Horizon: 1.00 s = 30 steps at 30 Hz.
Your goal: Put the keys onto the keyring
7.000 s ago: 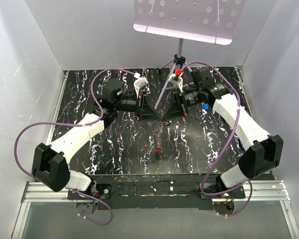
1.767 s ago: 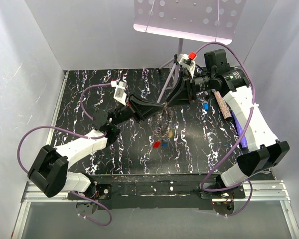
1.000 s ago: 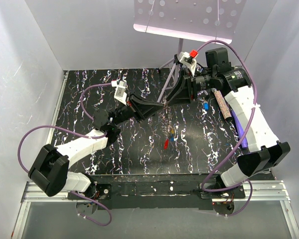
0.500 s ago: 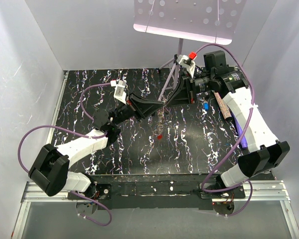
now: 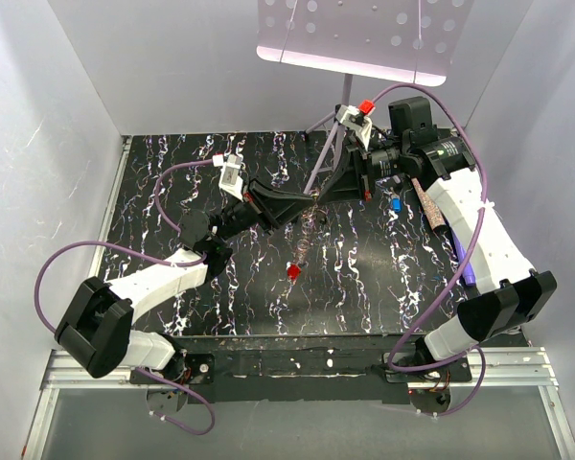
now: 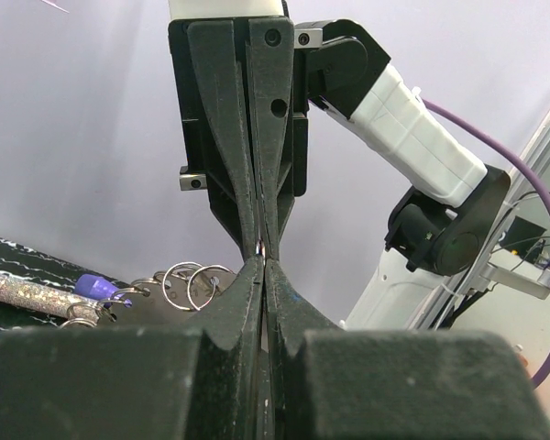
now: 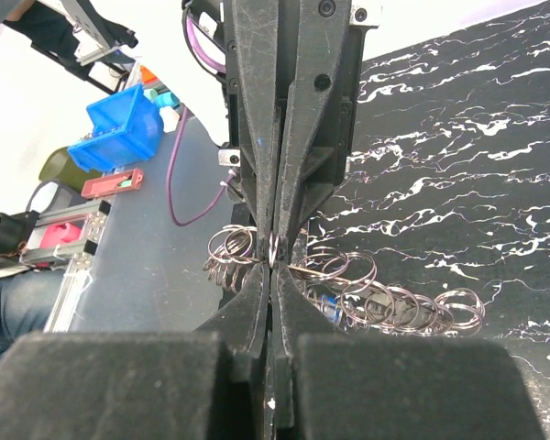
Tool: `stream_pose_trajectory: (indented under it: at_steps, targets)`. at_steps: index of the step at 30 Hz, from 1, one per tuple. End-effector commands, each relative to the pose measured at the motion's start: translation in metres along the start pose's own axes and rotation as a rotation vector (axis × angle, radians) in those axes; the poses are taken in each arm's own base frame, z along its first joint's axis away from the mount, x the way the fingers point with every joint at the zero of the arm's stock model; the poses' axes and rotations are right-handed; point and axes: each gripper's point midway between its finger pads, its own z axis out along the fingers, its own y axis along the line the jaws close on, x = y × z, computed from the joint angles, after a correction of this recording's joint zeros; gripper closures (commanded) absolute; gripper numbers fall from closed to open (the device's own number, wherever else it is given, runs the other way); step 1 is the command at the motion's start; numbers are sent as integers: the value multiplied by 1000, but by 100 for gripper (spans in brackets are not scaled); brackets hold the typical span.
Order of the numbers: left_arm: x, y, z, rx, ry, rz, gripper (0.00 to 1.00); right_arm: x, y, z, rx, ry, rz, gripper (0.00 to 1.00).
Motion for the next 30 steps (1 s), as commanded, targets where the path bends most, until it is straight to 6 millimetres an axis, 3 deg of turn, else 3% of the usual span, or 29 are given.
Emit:
stream_pose_trajectory:
  at_steps: [1,6,10,13,19,23,30]
  targets:
    - [-18,-6,4,6,-45,41,100,-4,12,0,-28,-11,-24,99]
    - [-18,-8,4,12,-33,18,100,0,11,1,-19,-7,-13,99]
    - [-25,-11,-6,45,14,-49,73,11,12,1,-23,-1,6,99]
    - [-30,-8,-24,32,116,-107,59,26,14,1,-36,6,31,99]
    - [-6,-2,-48,-59,484,-223,32,44,17,3,-97,7,104,99]
    - [-1,-5,-51,-66,616,-311,28,51,15,7,-124,11,129,99]
    - [27,-1,-47,-96,689,-385,27,59,9,10,-157,8,169,99]
